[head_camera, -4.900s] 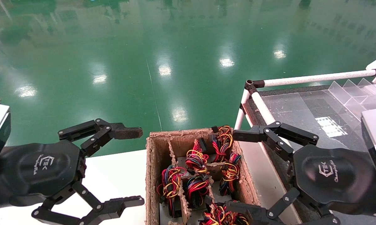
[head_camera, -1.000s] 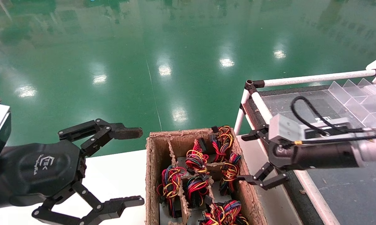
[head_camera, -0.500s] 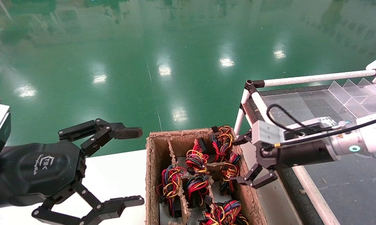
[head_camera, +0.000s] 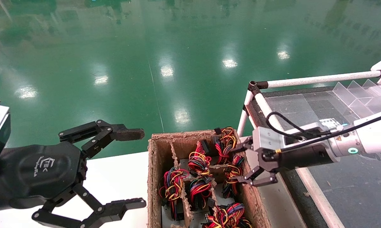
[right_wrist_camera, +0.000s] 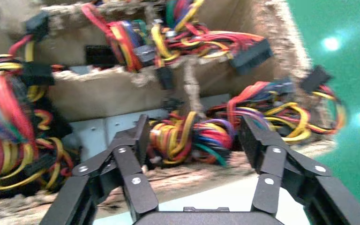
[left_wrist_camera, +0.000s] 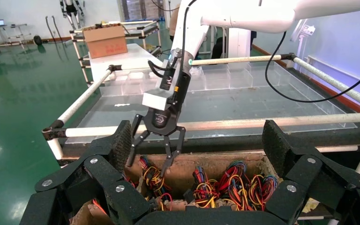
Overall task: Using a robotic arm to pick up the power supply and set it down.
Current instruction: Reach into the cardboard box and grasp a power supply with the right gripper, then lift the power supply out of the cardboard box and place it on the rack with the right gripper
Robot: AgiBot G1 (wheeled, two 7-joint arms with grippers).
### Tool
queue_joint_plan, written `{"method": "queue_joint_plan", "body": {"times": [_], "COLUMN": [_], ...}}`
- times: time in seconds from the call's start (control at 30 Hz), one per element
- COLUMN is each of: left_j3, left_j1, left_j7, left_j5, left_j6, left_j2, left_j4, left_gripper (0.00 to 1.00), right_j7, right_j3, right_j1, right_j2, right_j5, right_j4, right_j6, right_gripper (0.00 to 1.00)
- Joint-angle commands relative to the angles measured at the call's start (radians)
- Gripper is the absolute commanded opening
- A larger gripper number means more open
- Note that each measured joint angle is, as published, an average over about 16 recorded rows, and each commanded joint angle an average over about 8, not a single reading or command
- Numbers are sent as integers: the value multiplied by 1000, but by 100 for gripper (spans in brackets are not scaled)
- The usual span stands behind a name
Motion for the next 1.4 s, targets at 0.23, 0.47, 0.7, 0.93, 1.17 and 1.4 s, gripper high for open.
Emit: {"method": "queue_joint_plan", "body": {"times": [0.23, 0.47, 0.7, 0.93, 1.17, 1.4], "left_j3": [1, 1, 2, 2, 2, 3], "left_j1": [0, 0, 0, 0, -1, -1], "left_j7": [0, 1, 1, 1, 1, 1], "left_j5": [0, -1, -1, -1, -2, -2], "left_j6": [0, 0, -1, -1, -1, -1], "left_j2": [0, 0, -1, -1, -1, -1], "left_j4": [0, 0, 0, 0, 0, 0], "left_gripper": [100, 100, 100, 100, 100, 100], "right_j7": [-45, -73, -94, -101, -80, -23], "right_j3": [-7, -10, -14, -15, -23, -20], "right_j1": [16, 27, 36, 46, 40, 25], "right_j2": [-13, -22, -24, -12, 20, 75], "right_j5": [-1, 7, 14, 45, 97, 185], "right_j4": [-65, -109, -136, -124, -43, 82], "right_j6": [-16, -22, -30, -47, -50, -49], "right_gripper": [0, 0, 0, 0, 0, 0]}}
